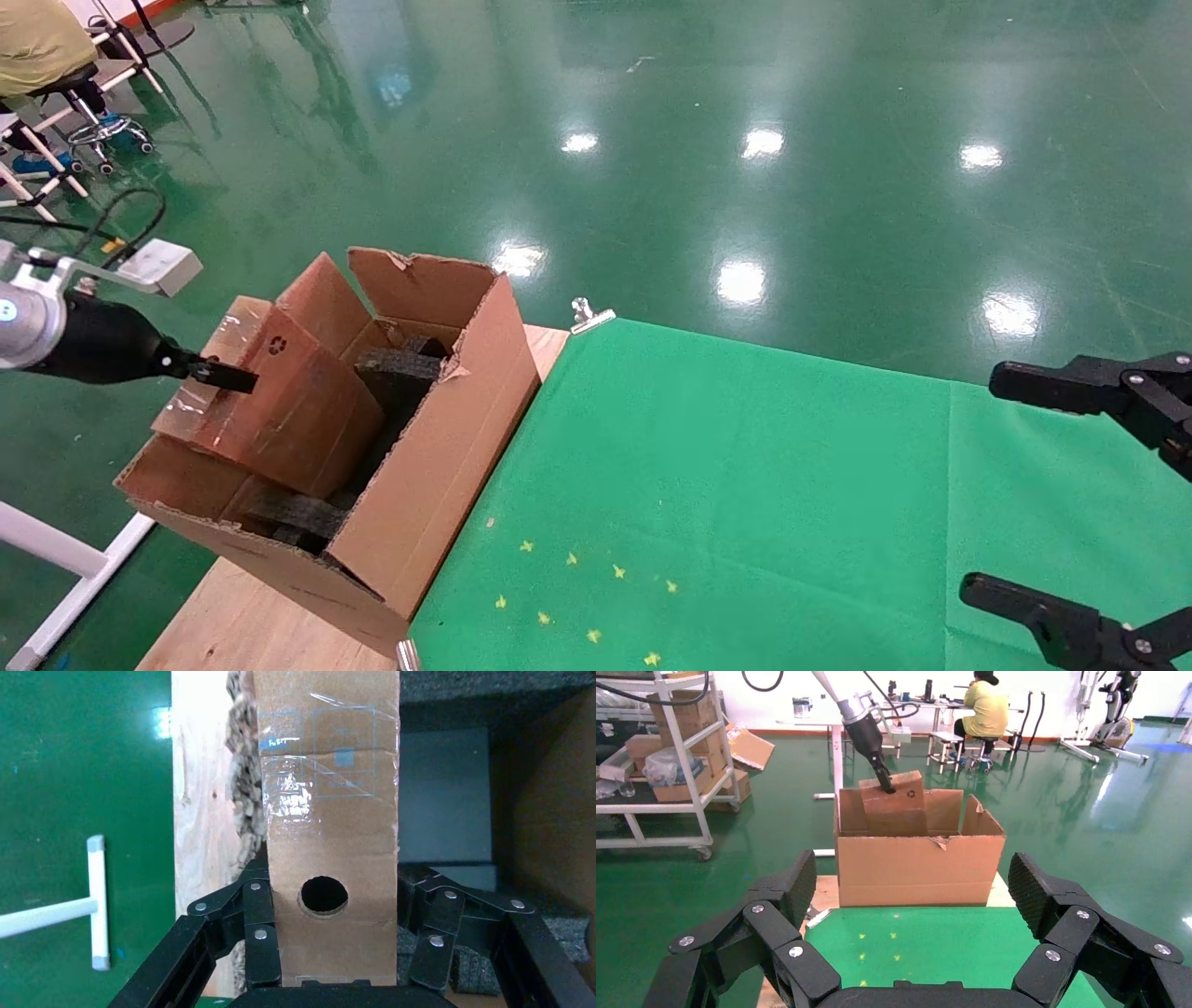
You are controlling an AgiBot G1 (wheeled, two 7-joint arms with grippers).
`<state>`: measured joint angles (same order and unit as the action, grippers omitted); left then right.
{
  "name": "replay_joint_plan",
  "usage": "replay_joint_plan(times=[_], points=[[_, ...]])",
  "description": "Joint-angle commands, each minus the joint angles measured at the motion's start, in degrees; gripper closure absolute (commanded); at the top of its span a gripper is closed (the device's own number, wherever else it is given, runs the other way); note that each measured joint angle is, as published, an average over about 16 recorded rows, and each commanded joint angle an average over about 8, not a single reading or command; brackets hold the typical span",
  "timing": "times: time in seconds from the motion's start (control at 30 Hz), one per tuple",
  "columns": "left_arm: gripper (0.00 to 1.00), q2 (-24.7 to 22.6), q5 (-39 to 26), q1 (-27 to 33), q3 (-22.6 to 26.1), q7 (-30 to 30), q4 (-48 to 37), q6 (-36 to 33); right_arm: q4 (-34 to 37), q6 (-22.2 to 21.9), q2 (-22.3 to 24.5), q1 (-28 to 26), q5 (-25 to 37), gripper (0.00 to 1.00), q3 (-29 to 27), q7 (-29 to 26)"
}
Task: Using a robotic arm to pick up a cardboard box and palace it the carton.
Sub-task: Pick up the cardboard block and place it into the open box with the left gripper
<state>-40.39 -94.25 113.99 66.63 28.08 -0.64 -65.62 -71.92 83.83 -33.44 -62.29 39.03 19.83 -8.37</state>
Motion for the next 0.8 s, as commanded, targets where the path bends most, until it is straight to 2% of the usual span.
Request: replay_joint_plan(times=[0.03,0.8], points=[[1.00,-0.1,0.4,-0.9,-0.3,0.1,-0.1,0.4,0.0,0.0,0.0,0.0,0.0,0.00,0.0,0.0],[1.00,-3.4,3.3,-11.1,-2.3,-0.8,0.7,8.0,0.0,0.0,0.0,0.0,0.0,0.00,0.0,0.0]])
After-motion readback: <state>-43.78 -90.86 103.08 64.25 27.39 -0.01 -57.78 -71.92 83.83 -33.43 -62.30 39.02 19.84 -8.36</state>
